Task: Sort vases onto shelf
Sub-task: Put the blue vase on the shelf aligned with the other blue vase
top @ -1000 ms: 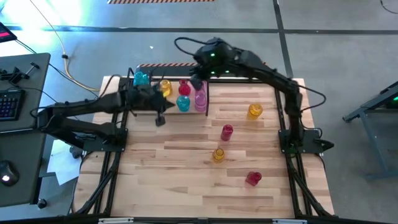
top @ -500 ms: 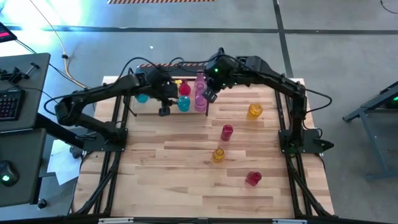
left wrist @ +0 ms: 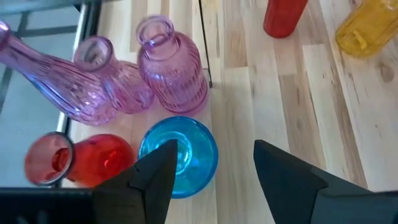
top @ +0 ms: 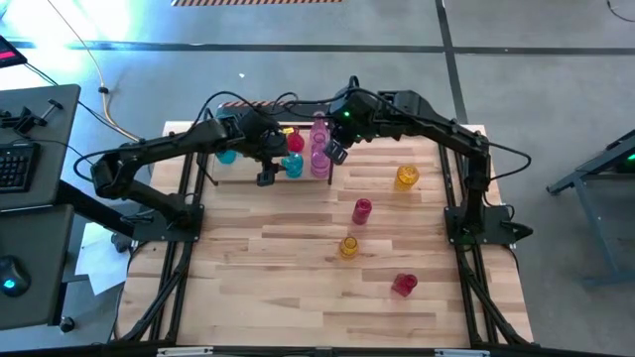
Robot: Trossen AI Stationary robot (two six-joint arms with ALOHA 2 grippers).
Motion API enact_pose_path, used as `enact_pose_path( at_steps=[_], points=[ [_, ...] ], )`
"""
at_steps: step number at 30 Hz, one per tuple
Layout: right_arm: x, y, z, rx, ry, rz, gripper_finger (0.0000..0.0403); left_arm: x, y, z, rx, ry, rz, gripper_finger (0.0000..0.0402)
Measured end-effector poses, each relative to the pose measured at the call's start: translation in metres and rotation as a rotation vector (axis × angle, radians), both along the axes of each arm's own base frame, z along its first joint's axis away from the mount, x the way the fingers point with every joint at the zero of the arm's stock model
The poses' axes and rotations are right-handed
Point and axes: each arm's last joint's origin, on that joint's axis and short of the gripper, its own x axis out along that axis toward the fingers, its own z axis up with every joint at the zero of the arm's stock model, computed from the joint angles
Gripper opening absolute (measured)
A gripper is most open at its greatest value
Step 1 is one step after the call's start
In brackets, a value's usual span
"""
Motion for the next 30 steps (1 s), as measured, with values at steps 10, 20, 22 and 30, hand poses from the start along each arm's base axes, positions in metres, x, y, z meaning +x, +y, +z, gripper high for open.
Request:
enact_pose_path(
  at_steps=[10, 20, 22, 30],
  points=[
    [-0.002, 0.000, 0.002, -0.008, -0.006, -0.002, 0.0055, 0.013, 0.006, -0.021, -0.033, 0.067, 0.004, 0.0198],
    [-0.002, 0.000, 0.002, -0.008, -0.007, -0.002, 0.0055, 0.021, 0.012, -0.036, 0.002, 0.128, 0.018, 0.0198],
    [-0.001, 0.000, 0.002, -0.008, -0.007, -0.001, 0.0055, 0.021, 0.012, -0.035, 0.011, 0.125, 0.012, 0.0198],
    [-0.001, 0.000, 0.002, -0.007, -0.007, -0.001, 0.0055, 0.020, 0.014, -0.036, 0.020, 0.135, 0.028, 0.0198]
  ],
)
